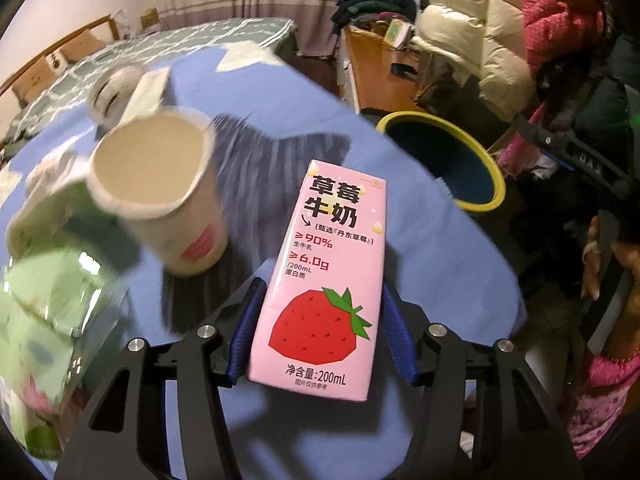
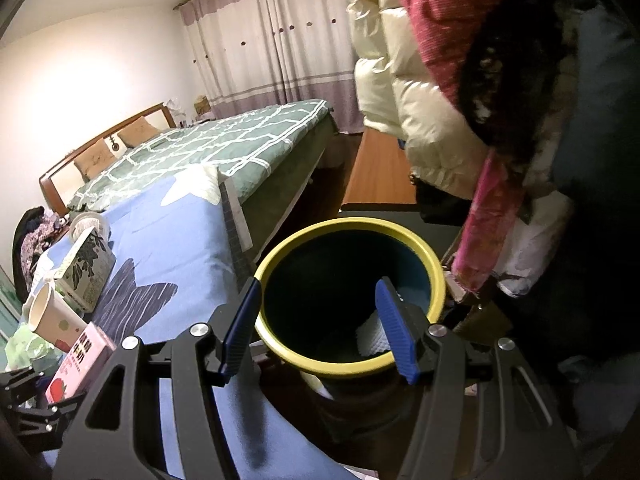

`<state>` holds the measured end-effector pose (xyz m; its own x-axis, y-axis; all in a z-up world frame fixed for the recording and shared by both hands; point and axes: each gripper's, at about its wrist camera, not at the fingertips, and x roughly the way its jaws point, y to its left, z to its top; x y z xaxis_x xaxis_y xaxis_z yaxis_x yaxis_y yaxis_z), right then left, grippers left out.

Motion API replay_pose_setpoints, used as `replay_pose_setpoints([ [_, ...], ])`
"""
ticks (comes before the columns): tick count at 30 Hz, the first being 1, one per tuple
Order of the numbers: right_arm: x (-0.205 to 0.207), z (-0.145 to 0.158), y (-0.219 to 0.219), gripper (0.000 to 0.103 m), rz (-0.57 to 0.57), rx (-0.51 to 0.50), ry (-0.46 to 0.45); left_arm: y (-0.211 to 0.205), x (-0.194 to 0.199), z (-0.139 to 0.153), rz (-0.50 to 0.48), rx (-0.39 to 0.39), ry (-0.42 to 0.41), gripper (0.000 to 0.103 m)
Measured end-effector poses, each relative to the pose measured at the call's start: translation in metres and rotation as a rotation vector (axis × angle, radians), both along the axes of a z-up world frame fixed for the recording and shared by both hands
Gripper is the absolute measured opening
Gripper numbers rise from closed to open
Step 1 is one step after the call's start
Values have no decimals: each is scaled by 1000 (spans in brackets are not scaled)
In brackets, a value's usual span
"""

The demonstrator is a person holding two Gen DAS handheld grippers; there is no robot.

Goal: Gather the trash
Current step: 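Carry the milk carton with the left tool over the bin and drop it, then move both tools back over the table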

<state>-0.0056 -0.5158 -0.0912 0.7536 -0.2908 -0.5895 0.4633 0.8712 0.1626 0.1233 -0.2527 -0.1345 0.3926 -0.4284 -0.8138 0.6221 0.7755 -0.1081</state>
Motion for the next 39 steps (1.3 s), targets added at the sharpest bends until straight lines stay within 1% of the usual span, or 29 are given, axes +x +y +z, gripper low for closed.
replay_pose_setpoints([
  [7,-28,7,-15,57,-73,-29,-23,-61,8,25,-76,-22,-41,56],
  [11,-41,7,-24,58,-110,-41,-19,-106,24,30,-100,-24,-39,56],
  [14,-46,5,-29,59,-123,-37,-17,-140,38,29,-107,-21,-32,56],
  [19,-50,1,-37,59,-140,-25,-8,-194,59,19,-129,-17,-3,56],
  [25,-48,-5,-40,60,-145,-22,18,-240,76,3,-142,-16,30,57],
  [26,-48,-5,-41,60,-145,-19,21,-242,78,2,-142,-13,32,58],
  [27,-47,-6,-40,60,-145,-17,26,-248,80,0,-141,-14,32,69],
  [29,-46,-7,-40,61,-145,-13,35,-252,83,2,-118,-25,9,85],
  [33,-45,-8,-36,62,-137,-13,41,-236,79,22,-94,-60,-17,85],
  [35,-43,-9,-33,63,-127,-13,45,-215,68,44,-79,-87,-50,87],
  [36,-41,-9,-31,63,-121,-13,47,-202,62,53,-74,-103,-63,91],
  [37,-37,-10,-27,63,-107,-11,49,-185,54,63,-65,-123,-79,93],
  [39,-33,-10,-20,63,-85,-10,52,-155,44,78,-40,-136,-113,95],
])
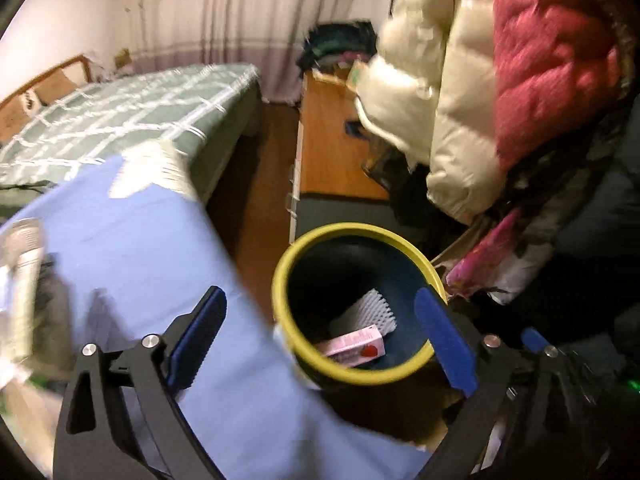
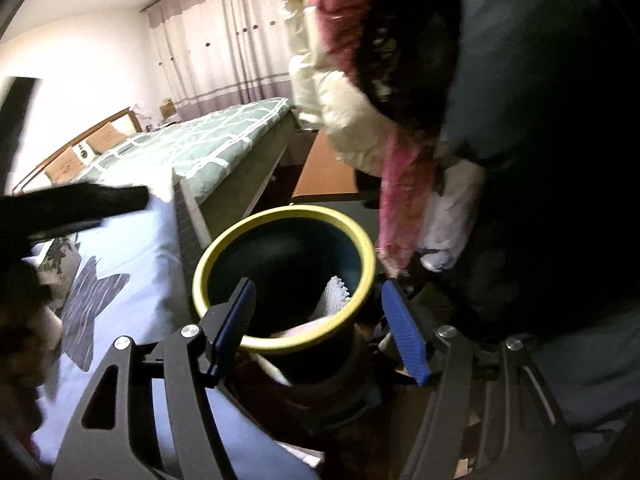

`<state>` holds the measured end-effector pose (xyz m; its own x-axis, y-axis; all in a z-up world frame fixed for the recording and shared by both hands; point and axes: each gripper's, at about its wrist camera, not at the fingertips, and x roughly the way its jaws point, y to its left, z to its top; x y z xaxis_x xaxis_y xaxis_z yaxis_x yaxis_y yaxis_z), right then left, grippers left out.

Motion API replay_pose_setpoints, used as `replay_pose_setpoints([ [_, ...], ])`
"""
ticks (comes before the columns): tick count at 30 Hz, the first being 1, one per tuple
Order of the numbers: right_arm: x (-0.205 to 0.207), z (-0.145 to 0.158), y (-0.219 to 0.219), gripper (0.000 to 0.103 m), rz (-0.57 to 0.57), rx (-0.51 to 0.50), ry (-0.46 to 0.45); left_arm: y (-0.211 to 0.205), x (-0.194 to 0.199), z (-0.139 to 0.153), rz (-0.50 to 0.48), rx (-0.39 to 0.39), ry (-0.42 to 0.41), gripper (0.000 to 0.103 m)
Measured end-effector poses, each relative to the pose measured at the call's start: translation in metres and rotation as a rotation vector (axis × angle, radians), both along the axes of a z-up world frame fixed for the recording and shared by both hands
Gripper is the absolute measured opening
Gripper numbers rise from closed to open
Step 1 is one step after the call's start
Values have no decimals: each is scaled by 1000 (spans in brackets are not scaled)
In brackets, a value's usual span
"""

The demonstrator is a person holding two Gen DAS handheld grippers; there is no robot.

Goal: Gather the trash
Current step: 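Move both tools back over the table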

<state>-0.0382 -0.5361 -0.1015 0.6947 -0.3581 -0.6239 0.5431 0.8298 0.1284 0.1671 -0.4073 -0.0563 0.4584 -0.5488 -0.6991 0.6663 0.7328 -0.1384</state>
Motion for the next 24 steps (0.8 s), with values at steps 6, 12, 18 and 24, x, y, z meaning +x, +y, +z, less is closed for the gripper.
replay_pose_setpoints([
  [6,22,0,35,63,112,-5,8,110,-28,27,135,-42,-66,98],
  [12,43,5,82,63,245,-13,20,226,-48,37,343,-25,-143,98],
  [18,56,9,145,63,409,-16,29,333,-65,34,583,-28,-160,98],
  [24,69,5,220,63,625,1,47,402,-75,25,728,-27,-156,98],
])
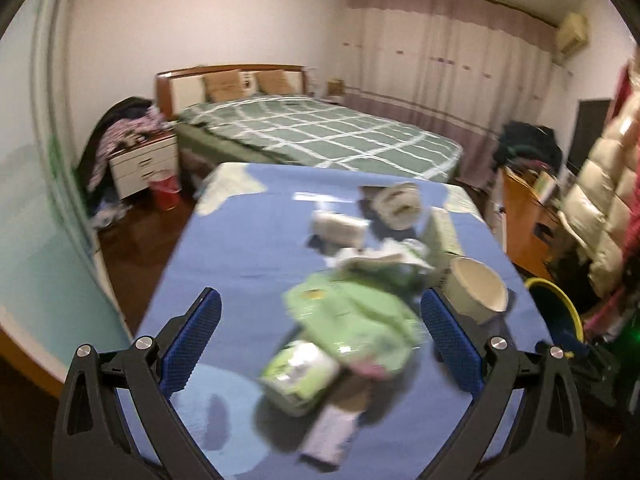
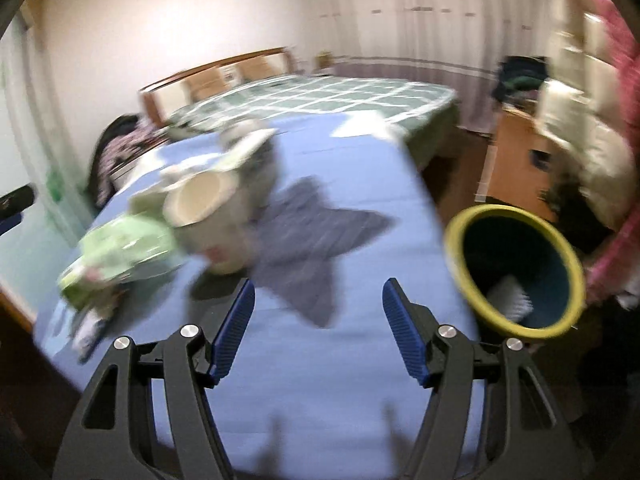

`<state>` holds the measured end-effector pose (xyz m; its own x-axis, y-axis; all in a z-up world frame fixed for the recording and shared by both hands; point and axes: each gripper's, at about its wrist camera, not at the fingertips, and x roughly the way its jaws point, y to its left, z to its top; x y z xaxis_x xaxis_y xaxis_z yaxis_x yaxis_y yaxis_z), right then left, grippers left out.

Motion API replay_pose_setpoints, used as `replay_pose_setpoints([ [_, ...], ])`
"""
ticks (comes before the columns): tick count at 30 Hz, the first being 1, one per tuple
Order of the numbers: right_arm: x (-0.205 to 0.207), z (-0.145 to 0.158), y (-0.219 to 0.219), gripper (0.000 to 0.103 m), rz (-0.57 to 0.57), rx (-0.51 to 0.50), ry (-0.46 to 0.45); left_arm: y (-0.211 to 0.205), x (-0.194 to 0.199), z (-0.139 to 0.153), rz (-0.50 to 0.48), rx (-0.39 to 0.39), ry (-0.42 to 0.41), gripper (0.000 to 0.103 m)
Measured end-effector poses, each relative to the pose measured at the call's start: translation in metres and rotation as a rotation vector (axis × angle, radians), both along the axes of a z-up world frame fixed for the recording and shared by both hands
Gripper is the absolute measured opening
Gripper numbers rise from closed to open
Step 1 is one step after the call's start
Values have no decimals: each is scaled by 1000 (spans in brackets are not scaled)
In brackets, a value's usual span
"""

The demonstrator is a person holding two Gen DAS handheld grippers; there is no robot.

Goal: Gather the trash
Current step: 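Move both tools back over the table, then grasp the green plastic bag with the right tool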

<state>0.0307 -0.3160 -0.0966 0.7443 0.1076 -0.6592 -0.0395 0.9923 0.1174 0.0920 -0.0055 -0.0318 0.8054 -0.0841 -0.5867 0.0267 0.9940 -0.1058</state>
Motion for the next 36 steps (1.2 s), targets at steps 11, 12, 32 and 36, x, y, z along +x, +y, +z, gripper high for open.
replay_pose_setpoints([
  [11,14,-2,126,63,347,-29,-17,52,-17,5,114,-9,-49,98],
  [12,17,-3,134,63,361,-39,-16,54,-18,5,120,-12,-48,98],
  [32,50,-11,176,10,408,-186,-69,64,-21,2,121,-18,-18,98],
  [36,45,2,165,7,421,-128,-87,63,-19,1,122,-19,-15,98],
])
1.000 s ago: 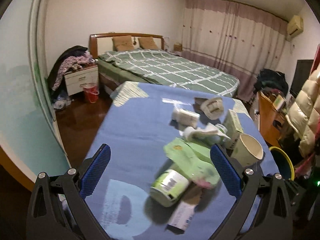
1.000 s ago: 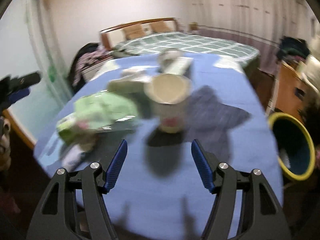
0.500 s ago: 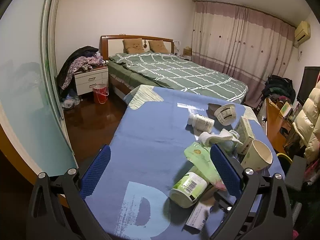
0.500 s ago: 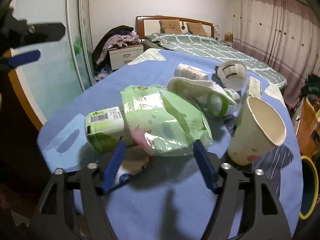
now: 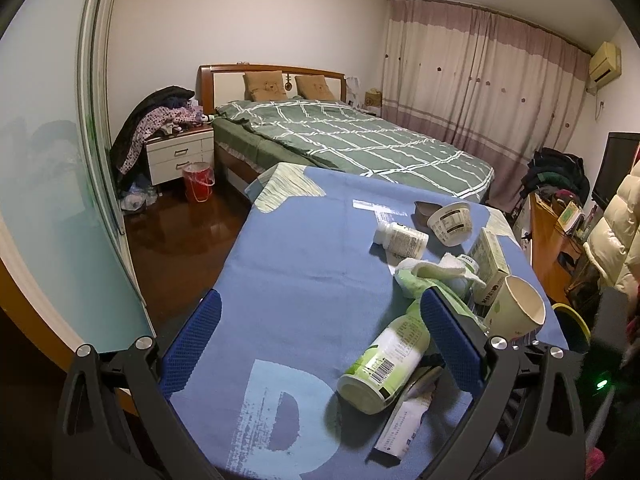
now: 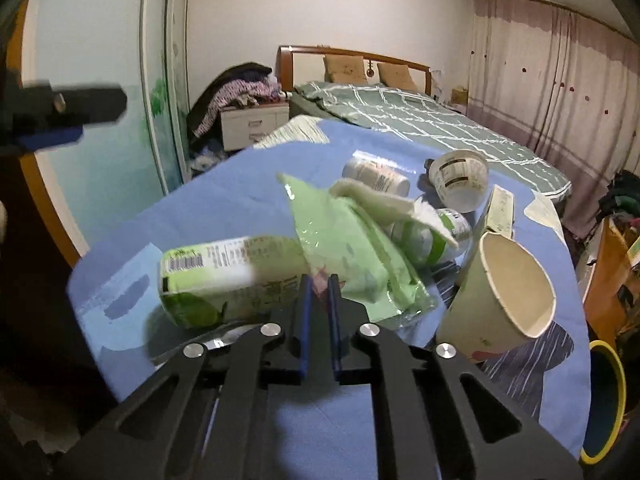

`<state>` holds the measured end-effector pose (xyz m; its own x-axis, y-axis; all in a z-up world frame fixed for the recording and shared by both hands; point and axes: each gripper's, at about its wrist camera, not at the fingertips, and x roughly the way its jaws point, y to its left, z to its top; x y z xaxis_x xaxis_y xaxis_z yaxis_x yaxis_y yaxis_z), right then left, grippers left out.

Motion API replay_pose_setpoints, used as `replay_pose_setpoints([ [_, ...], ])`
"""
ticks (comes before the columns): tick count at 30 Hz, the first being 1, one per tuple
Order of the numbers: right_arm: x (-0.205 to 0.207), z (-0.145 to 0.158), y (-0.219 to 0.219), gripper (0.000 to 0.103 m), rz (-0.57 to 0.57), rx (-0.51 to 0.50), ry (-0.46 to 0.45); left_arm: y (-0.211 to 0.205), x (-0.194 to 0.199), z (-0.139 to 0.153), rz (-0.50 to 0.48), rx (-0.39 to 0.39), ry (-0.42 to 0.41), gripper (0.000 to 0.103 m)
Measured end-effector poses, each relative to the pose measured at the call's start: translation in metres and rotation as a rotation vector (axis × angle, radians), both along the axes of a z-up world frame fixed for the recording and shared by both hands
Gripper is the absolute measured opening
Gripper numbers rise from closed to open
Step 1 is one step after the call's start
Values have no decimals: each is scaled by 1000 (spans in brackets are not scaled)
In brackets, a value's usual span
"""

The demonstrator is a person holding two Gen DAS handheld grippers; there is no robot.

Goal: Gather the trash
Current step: 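Grasp the green plastic bag with the right tool, then carry the green bag with the right tool into the bin and release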

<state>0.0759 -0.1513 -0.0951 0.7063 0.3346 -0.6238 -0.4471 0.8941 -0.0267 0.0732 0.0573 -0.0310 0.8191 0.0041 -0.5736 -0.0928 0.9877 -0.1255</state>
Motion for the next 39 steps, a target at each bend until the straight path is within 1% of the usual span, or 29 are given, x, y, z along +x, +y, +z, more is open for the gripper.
replay_pose_setpoints([
  [3,-6,15,-12,5,16,66,-1,0,0,0,-1,0,-1,98],
  [9,-26,42,-23,3,40,141,-34,-3,0,-1,-12,0,3,98],
  [19,-43,92,-53,2,27,234,-137,-16,-2,3,-38,8,-9,98],
  [25,-47,110,-72,2,-2,257,-177,-24,-6,5,-50,11,-15,98],
  [30,-58,128,-104,1,-83,261,-251,-30,-5,2,-71,12,-10,98],
  [33,-62,137,-131,1,-164,255,-287,-38,-4,0,-91,12,-4,98],
  [34,-62,139,-145,1,-206,251,-300,-41,-3,0,-98,13,-2,98],
  [39,-60,138,-197,1,-370,226,-314,-54,1,-4,-125,20,8,98],
])
